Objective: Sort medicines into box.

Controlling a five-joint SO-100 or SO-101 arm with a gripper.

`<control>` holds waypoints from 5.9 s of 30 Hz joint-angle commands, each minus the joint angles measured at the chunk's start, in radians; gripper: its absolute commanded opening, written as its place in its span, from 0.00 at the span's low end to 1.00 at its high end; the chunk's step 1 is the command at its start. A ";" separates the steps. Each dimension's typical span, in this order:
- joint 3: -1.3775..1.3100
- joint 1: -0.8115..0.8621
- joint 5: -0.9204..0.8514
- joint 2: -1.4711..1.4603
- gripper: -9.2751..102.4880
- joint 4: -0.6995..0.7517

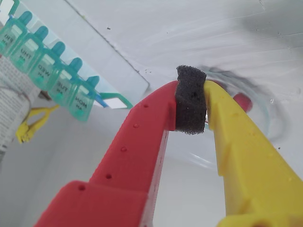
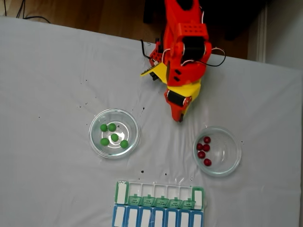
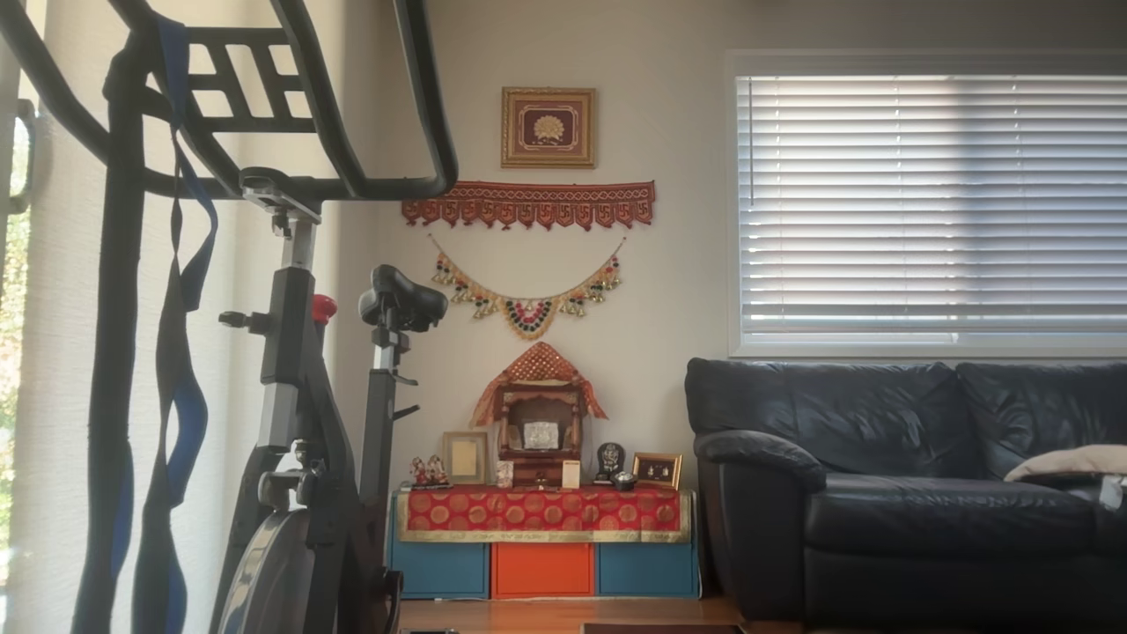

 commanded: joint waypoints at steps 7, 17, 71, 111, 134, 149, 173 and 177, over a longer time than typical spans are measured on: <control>-0.054 -0.003 0.052 -0.011 0.09 0.003; -0.044 -0.028 -0.046 -0.014 0.10 -0.041; -1.147 -0.348 -1.152 -1.057 0.09 0.077; -1.169 -0.408 -1.097 -1.235 0.28 -0.064; -1.180 -0.396 -1.095 -1.399 0.37 -0.176; -1.177 -0.388 -1.080 -1.417 0.41 -0.163; -1.198 -0.440 -0.989 -1.367 0.40 -0.112; -1.206 -0.439 -0.989 -1.379 0.40 -0.118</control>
